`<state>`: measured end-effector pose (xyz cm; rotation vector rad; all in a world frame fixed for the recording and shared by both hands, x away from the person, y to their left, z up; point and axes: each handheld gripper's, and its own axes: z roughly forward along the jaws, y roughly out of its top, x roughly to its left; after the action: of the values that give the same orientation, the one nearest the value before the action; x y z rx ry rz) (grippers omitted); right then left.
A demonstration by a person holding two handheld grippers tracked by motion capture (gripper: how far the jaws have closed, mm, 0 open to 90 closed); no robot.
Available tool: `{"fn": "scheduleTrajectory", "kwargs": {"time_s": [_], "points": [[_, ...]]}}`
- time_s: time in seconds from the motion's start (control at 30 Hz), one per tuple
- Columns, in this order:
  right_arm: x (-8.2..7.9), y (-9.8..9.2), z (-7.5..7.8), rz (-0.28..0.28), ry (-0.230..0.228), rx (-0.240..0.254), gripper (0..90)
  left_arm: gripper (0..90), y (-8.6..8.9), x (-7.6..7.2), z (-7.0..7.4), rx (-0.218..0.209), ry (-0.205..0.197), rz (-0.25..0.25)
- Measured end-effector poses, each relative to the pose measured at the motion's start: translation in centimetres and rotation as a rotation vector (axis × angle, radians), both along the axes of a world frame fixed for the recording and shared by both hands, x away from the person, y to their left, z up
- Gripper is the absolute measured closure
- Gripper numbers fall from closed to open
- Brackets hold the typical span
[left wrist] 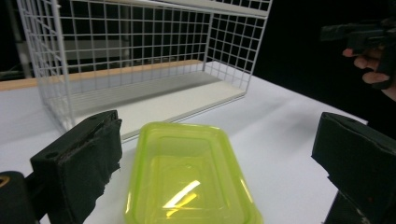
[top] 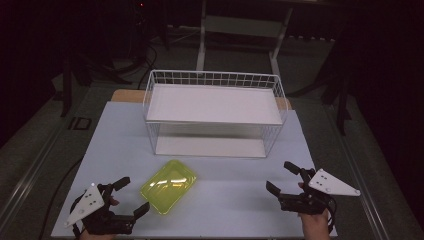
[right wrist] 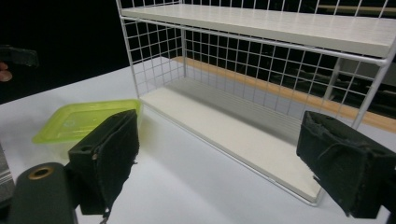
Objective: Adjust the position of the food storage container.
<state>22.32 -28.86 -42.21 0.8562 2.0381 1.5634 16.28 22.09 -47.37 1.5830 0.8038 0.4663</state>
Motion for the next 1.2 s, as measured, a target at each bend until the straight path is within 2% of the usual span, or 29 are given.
{"fn": "scheduleTrajectory", "kwargs": {"time_s": [0.13, 0.17, 0.23, 0.33, 0.37, 0.4, 0.47, 0.53, 0.73, 0.77, 0.83, 0.9, 0.93, 0.97, 1.0, 1.13, 1.17, 1.2], "points": [[-0.2, 0.4, 0.8, 0.005, 0.000, -0.011, 12.3, 2.5, -0.2, 0.0, 0.1, -0.007, 0.006, -0.017], [-0.2, 0.5, 1.0, 0.008, -0.003, -0.008, 12.3, 2.5, -0.3, 0.1, 0.0, 0.008, 0.017, -0.017], [-0.2, 0.6, 1.3, 0.015, -0.005, -0.006, 12.3, 2.5, -0.3, 0.2, 0.0, 0.004, 0.018, -0.017], [0.0, 0.9, 2.2, 0.037, 0.003, 0.019, 12.3, 2.6, -0.2, 0.4, 0.2, -0.013, 0.032, -0.023], [0.1, 1.0, 2.5, 0.040, -0.004, 0.022, 12.3, 5.1, -0.2, 0.4, 0.3, -0.013, 0.030, -0.025], [0.2, 1.0, 2.8, 0.039, -0.011, 0.013, 12.3, 5.8, -0.2, 0.5, 0.4, 0.000, 0.026, -0.033], [0.4, 1.1, 3.3, 0.038, 0.003, 0.028, 12.4, 7.0, 0.0, 0.5, 0.7, 0.035, 0.008, -0.018], [0.6, 1.1, 3.4, 0.041, 0.019, 0.037, 12.4, 10.0, 0.4, 0.8, 0.9, 0.019, 0.023, -0.025], [0.6, 1.2, 2.8, 0.037, 0.042, 0.026, 12.5, 17.2, 1.6, 1.0, 1.0, 0.066, 0.047, -0.021], [0.6, 1.2, 2.7, 0.036, 0.047, 0.022, 12.5, 24.0, 1.6, 1.0, 0.9, 0.070, 0.050, -0.017], [0.5, 1.2, 2.6, 0.036, 0.042, 0.024, 12.5, 28.1, 1.8, 1.0, 0.5, 0.075, 0.065, -0.029], [0.4, 1.2, 2.5, 0.033, 0.039, 0.024, 12.5, 35.8, 2.2, 0.8, -0.2, 0.093, 0.048, -0.013], [0.3, 1.2, 2.4, 0.034, 0.039, 0.028, 12.5, 41.2, 2.5, 0.9, -0.9, 0.113, 0.086, -0.016], [0.4, 1.2, 2.3, 0.038, 0.048, 0.034, 12.5, 47.5, 2.7, 0.9, -1.3, 0.123, 0.100, -0.009], [0.4, 1.2, 2.2, 0.039, 0.055, 0.037, 12.5, 49.2, 3.0, 0.9, -1.7, 0.121, 0.129, -0.001], [0.4, 1.2, 1.8, 0.041, 0.066, 0.027, 12.5, 67.5, 3.6, 1.2, -2.9, 0.172, 0.215, 0.022], [0.4, 1.2, 1.8, 0.041, 0.066, 0.027, 12.5, 73.5, 3.6, 1.2, -2.9, 0.172, 0.215, 0.022], [0.4, 1.1, 1.7, 0.040, 0.068, 0.035, 12.5, 73.5, 3.7, 1.3, -3.0, 0.188, 0.197, 0.010]]}}
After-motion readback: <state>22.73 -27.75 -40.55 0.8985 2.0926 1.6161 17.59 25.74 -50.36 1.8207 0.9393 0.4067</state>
